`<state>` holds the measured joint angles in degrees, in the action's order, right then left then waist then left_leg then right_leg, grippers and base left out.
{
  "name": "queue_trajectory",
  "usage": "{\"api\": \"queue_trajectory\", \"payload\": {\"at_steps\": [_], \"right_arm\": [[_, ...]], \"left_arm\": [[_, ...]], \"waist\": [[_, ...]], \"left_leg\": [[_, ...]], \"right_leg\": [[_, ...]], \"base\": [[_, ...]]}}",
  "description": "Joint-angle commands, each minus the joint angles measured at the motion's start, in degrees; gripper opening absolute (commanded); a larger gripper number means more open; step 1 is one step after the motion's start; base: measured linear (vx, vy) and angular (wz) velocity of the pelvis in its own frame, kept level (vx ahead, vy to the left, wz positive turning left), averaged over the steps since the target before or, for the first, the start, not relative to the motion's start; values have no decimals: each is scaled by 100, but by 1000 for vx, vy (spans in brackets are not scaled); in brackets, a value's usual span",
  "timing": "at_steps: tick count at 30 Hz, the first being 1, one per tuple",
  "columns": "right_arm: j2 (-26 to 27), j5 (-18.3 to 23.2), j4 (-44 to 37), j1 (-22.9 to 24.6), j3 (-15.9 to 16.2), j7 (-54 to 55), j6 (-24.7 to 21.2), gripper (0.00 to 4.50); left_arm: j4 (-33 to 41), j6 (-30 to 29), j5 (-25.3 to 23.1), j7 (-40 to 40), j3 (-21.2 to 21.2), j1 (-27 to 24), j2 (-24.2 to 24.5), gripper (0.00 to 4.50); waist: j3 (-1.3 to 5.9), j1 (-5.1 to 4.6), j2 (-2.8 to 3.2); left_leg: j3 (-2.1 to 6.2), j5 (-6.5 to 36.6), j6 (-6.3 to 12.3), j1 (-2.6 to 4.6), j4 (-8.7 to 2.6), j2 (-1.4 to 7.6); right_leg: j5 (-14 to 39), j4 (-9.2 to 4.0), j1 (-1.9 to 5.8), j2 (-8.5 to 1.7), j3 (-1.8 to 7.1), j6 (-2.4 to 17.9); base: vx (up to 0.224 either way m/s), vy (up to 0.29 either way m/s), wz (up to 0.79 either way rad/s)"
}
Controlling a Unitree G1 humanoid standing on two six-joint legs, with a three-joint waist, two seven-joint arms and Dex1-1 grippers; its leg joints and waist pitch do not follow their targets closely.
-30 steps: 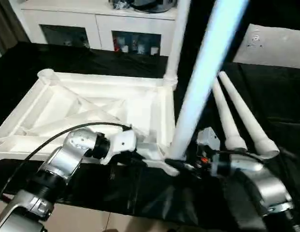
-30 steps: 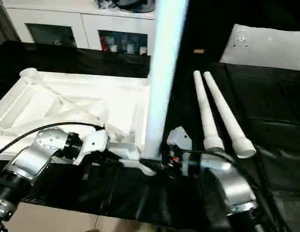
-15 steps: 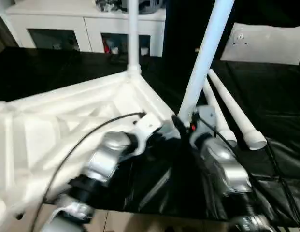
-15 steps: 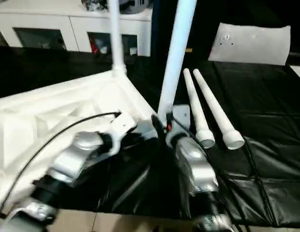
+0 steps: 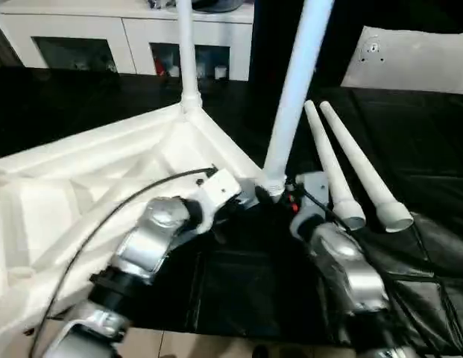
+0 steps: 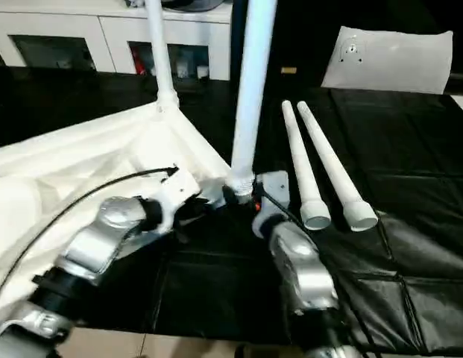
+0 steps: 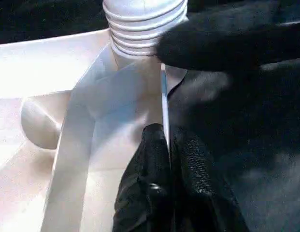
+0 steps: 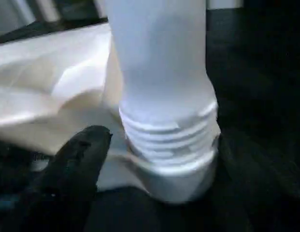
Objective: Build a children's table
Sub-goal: Rotate leg to tighten
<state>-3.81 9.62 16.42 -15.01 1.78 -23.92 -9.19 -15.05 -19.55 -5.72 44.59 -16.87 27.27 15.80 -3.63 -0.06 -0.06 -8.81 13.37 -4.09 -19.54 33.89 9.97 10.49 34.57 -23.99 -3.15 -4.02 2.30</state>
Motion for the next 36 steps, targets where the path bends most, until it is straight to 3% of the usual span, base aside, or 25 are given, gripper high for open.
{"api": "queue_trajectory", "payload": {"at_steps": [1,3,6,10,13,18,29,30,36], "right_arm": [[-42,84,-174,39,27,-202,91,445],[-683,323,-583,203,-4,-1201,207,445],[-1146,455,-746,252,46,-1864,190,445],[-1730,518,-816,228,266,-2765,159,445],[-2180,545,-837,153,602,-3638,142,445],[-2472,433,-636,-66,959,-4375,191,430],[-2479,467,-239,-457,1130,-4896,233,330],[-2470,484,-234,-475,1160,-4965,204,330],[-2450,477,-175,-497,1258,-5146,189,282]], "left_arm": [[34,239,92,143,57,1,76,0],[-74,713,262,981,-134,-62,527,0],[-194,1081,318,1549,-268,-72,793,0],[-250,1302,469,2205,-383,-70,1042,0],[-375,1504,533,2659,-530,36,1201,0],[-575,1802,513,3160,-716,217,1300,0],[-734,2189,466,3777,-981,382,1363,0],[-768,2219,463,3814,-986,399,1359,0],[-884,2334,434,3881,-993,451,1340,0]], "waist": [[320,46,-14],[316,90,-29],[311,104,-23],[311,138,-34],[313,202,-42],[312,238,-70],[317,337,-92],[316,351,-74],[321,358,-90]], "left_leg": [[42,170,656,-103,-356,251],[41,142,752,-102,-348,258],[35,21,898,-77,-342,277],[22,45,907,-81,-332,280],[12,63,877,-60,-330,291],[17,106,827,-63,-329,283],[7,78,697,-56,-318,299],[10,114,664,-49,-325,303],[15,139,592,-56,-324,306]], "right_leg": [[723,-401,438,-478,336,1214],[609,-385,450,-482,341,1221],[343,-352,425,-474,334,1320],[440,-350,437,-498,337,1382],[580,-355,427,-497,338,1393],[740,-364,430,-497,332,1348],[707,-332,426,-507,338,1378],[783,-340,427,-509,335,1362],[749,-328,434,-507,333,1350]], "base": [[0,0,0],[0,0,0],[0,0,0],[0,0,0],[0,0,0],[0,0,0],[0,0,0],[0,0,0],[0,0,0]]}}
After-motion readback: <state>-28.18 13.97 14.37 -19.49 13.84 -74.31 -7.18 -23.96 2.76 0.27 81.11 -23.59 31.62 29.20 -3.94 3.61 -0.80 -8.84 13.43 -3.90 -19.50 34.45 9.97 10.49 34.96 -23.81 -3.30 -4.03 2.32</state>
